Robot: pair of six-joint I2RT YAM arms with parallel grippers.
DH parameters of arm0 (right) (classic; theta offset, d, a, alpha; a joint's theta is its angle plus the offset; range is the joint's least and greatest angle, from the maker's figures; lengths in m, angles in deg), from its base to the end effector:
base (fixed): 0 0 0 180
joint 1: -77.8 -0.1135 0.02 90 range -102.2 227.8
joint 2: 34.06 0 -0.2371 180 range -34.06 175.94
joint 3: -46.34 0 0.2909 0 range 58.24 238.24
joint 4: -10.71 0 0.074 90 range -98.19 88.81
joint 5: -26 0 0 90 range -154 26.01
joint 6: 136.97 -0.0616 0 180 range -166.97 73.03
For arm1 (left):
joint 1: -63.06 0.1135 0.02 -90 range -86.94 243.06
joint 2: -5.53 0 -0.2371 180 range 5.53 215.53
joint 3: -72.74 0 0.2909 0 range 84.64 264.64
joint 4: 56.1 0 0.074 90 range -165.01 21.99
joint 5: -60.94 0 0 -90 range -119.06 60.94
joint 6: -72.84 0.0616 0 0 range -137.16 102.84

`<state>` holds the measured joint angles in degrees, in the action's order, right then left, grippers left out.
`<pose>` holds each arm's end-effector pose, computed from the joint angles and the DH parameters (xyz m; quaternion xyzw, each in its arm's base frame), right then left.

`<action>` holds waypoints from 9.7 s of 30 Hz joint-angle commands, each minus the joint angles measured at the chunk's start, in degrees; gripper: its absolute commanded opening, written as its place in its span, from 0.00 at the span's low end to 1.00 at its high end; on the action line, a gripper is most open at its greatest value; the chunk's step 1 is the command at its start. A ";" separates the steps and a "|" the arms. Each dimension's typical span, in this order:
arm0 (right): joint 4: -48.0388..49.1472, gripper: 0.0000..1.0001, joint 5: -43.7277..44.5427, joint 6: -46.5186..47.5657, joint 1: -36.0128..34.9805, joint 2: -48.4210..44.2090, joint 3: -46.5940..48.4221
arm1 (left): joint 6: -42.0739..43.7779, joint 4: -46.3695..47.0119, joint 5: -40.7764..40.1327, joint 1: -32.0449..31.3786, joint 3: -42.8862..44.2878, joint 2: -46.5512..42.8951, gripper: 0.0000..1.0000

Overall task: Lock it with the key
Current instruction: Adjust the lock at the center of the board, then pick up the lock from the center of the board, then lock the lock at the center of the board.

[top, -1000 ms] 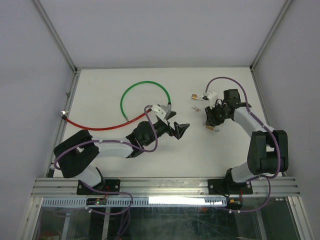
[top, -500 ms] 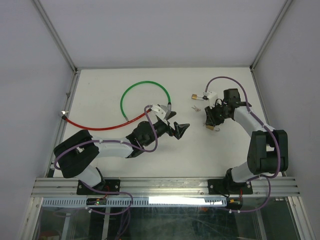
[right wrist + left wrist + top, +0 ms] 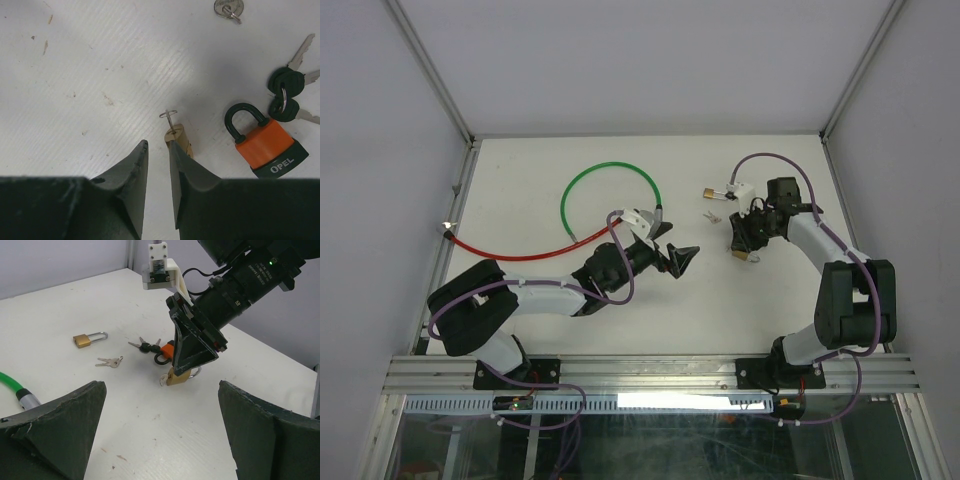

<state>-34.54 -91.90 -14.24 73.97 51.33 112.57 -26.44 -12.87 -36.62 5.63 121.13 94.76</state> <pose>0.3285 0.0509 0.1385 -0.3475 0.8819 0.1740 0.2668 0.2070 -0.3090 0.1660 0.2383 0.6500 -0.3578 0.6266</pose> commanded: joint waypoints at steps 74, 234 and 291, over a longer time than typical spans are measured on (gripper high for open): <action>12.04 0.39 -27.65 -8.33 -2.21 -23.51 -4.92 | -16.56 -42.84 0.37 30.12 19.86 6.48 0.99; 20.20 0.00 13.98 -16.35 -17.35 8.06 7.55 | -32.65 -12.28 21.85 20.69 -30.74 -46.89 0.99; 16.46 0.52 -7.96 5.18 -19.25 -25.36 6.90 | 30.73 -46.85 34.93 24.07 23.50 -13.07 0.00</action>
<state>-18.89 -93.03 1.09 53.55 28.92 114.36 9.67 -70.16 3.62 29.71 149.96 91.48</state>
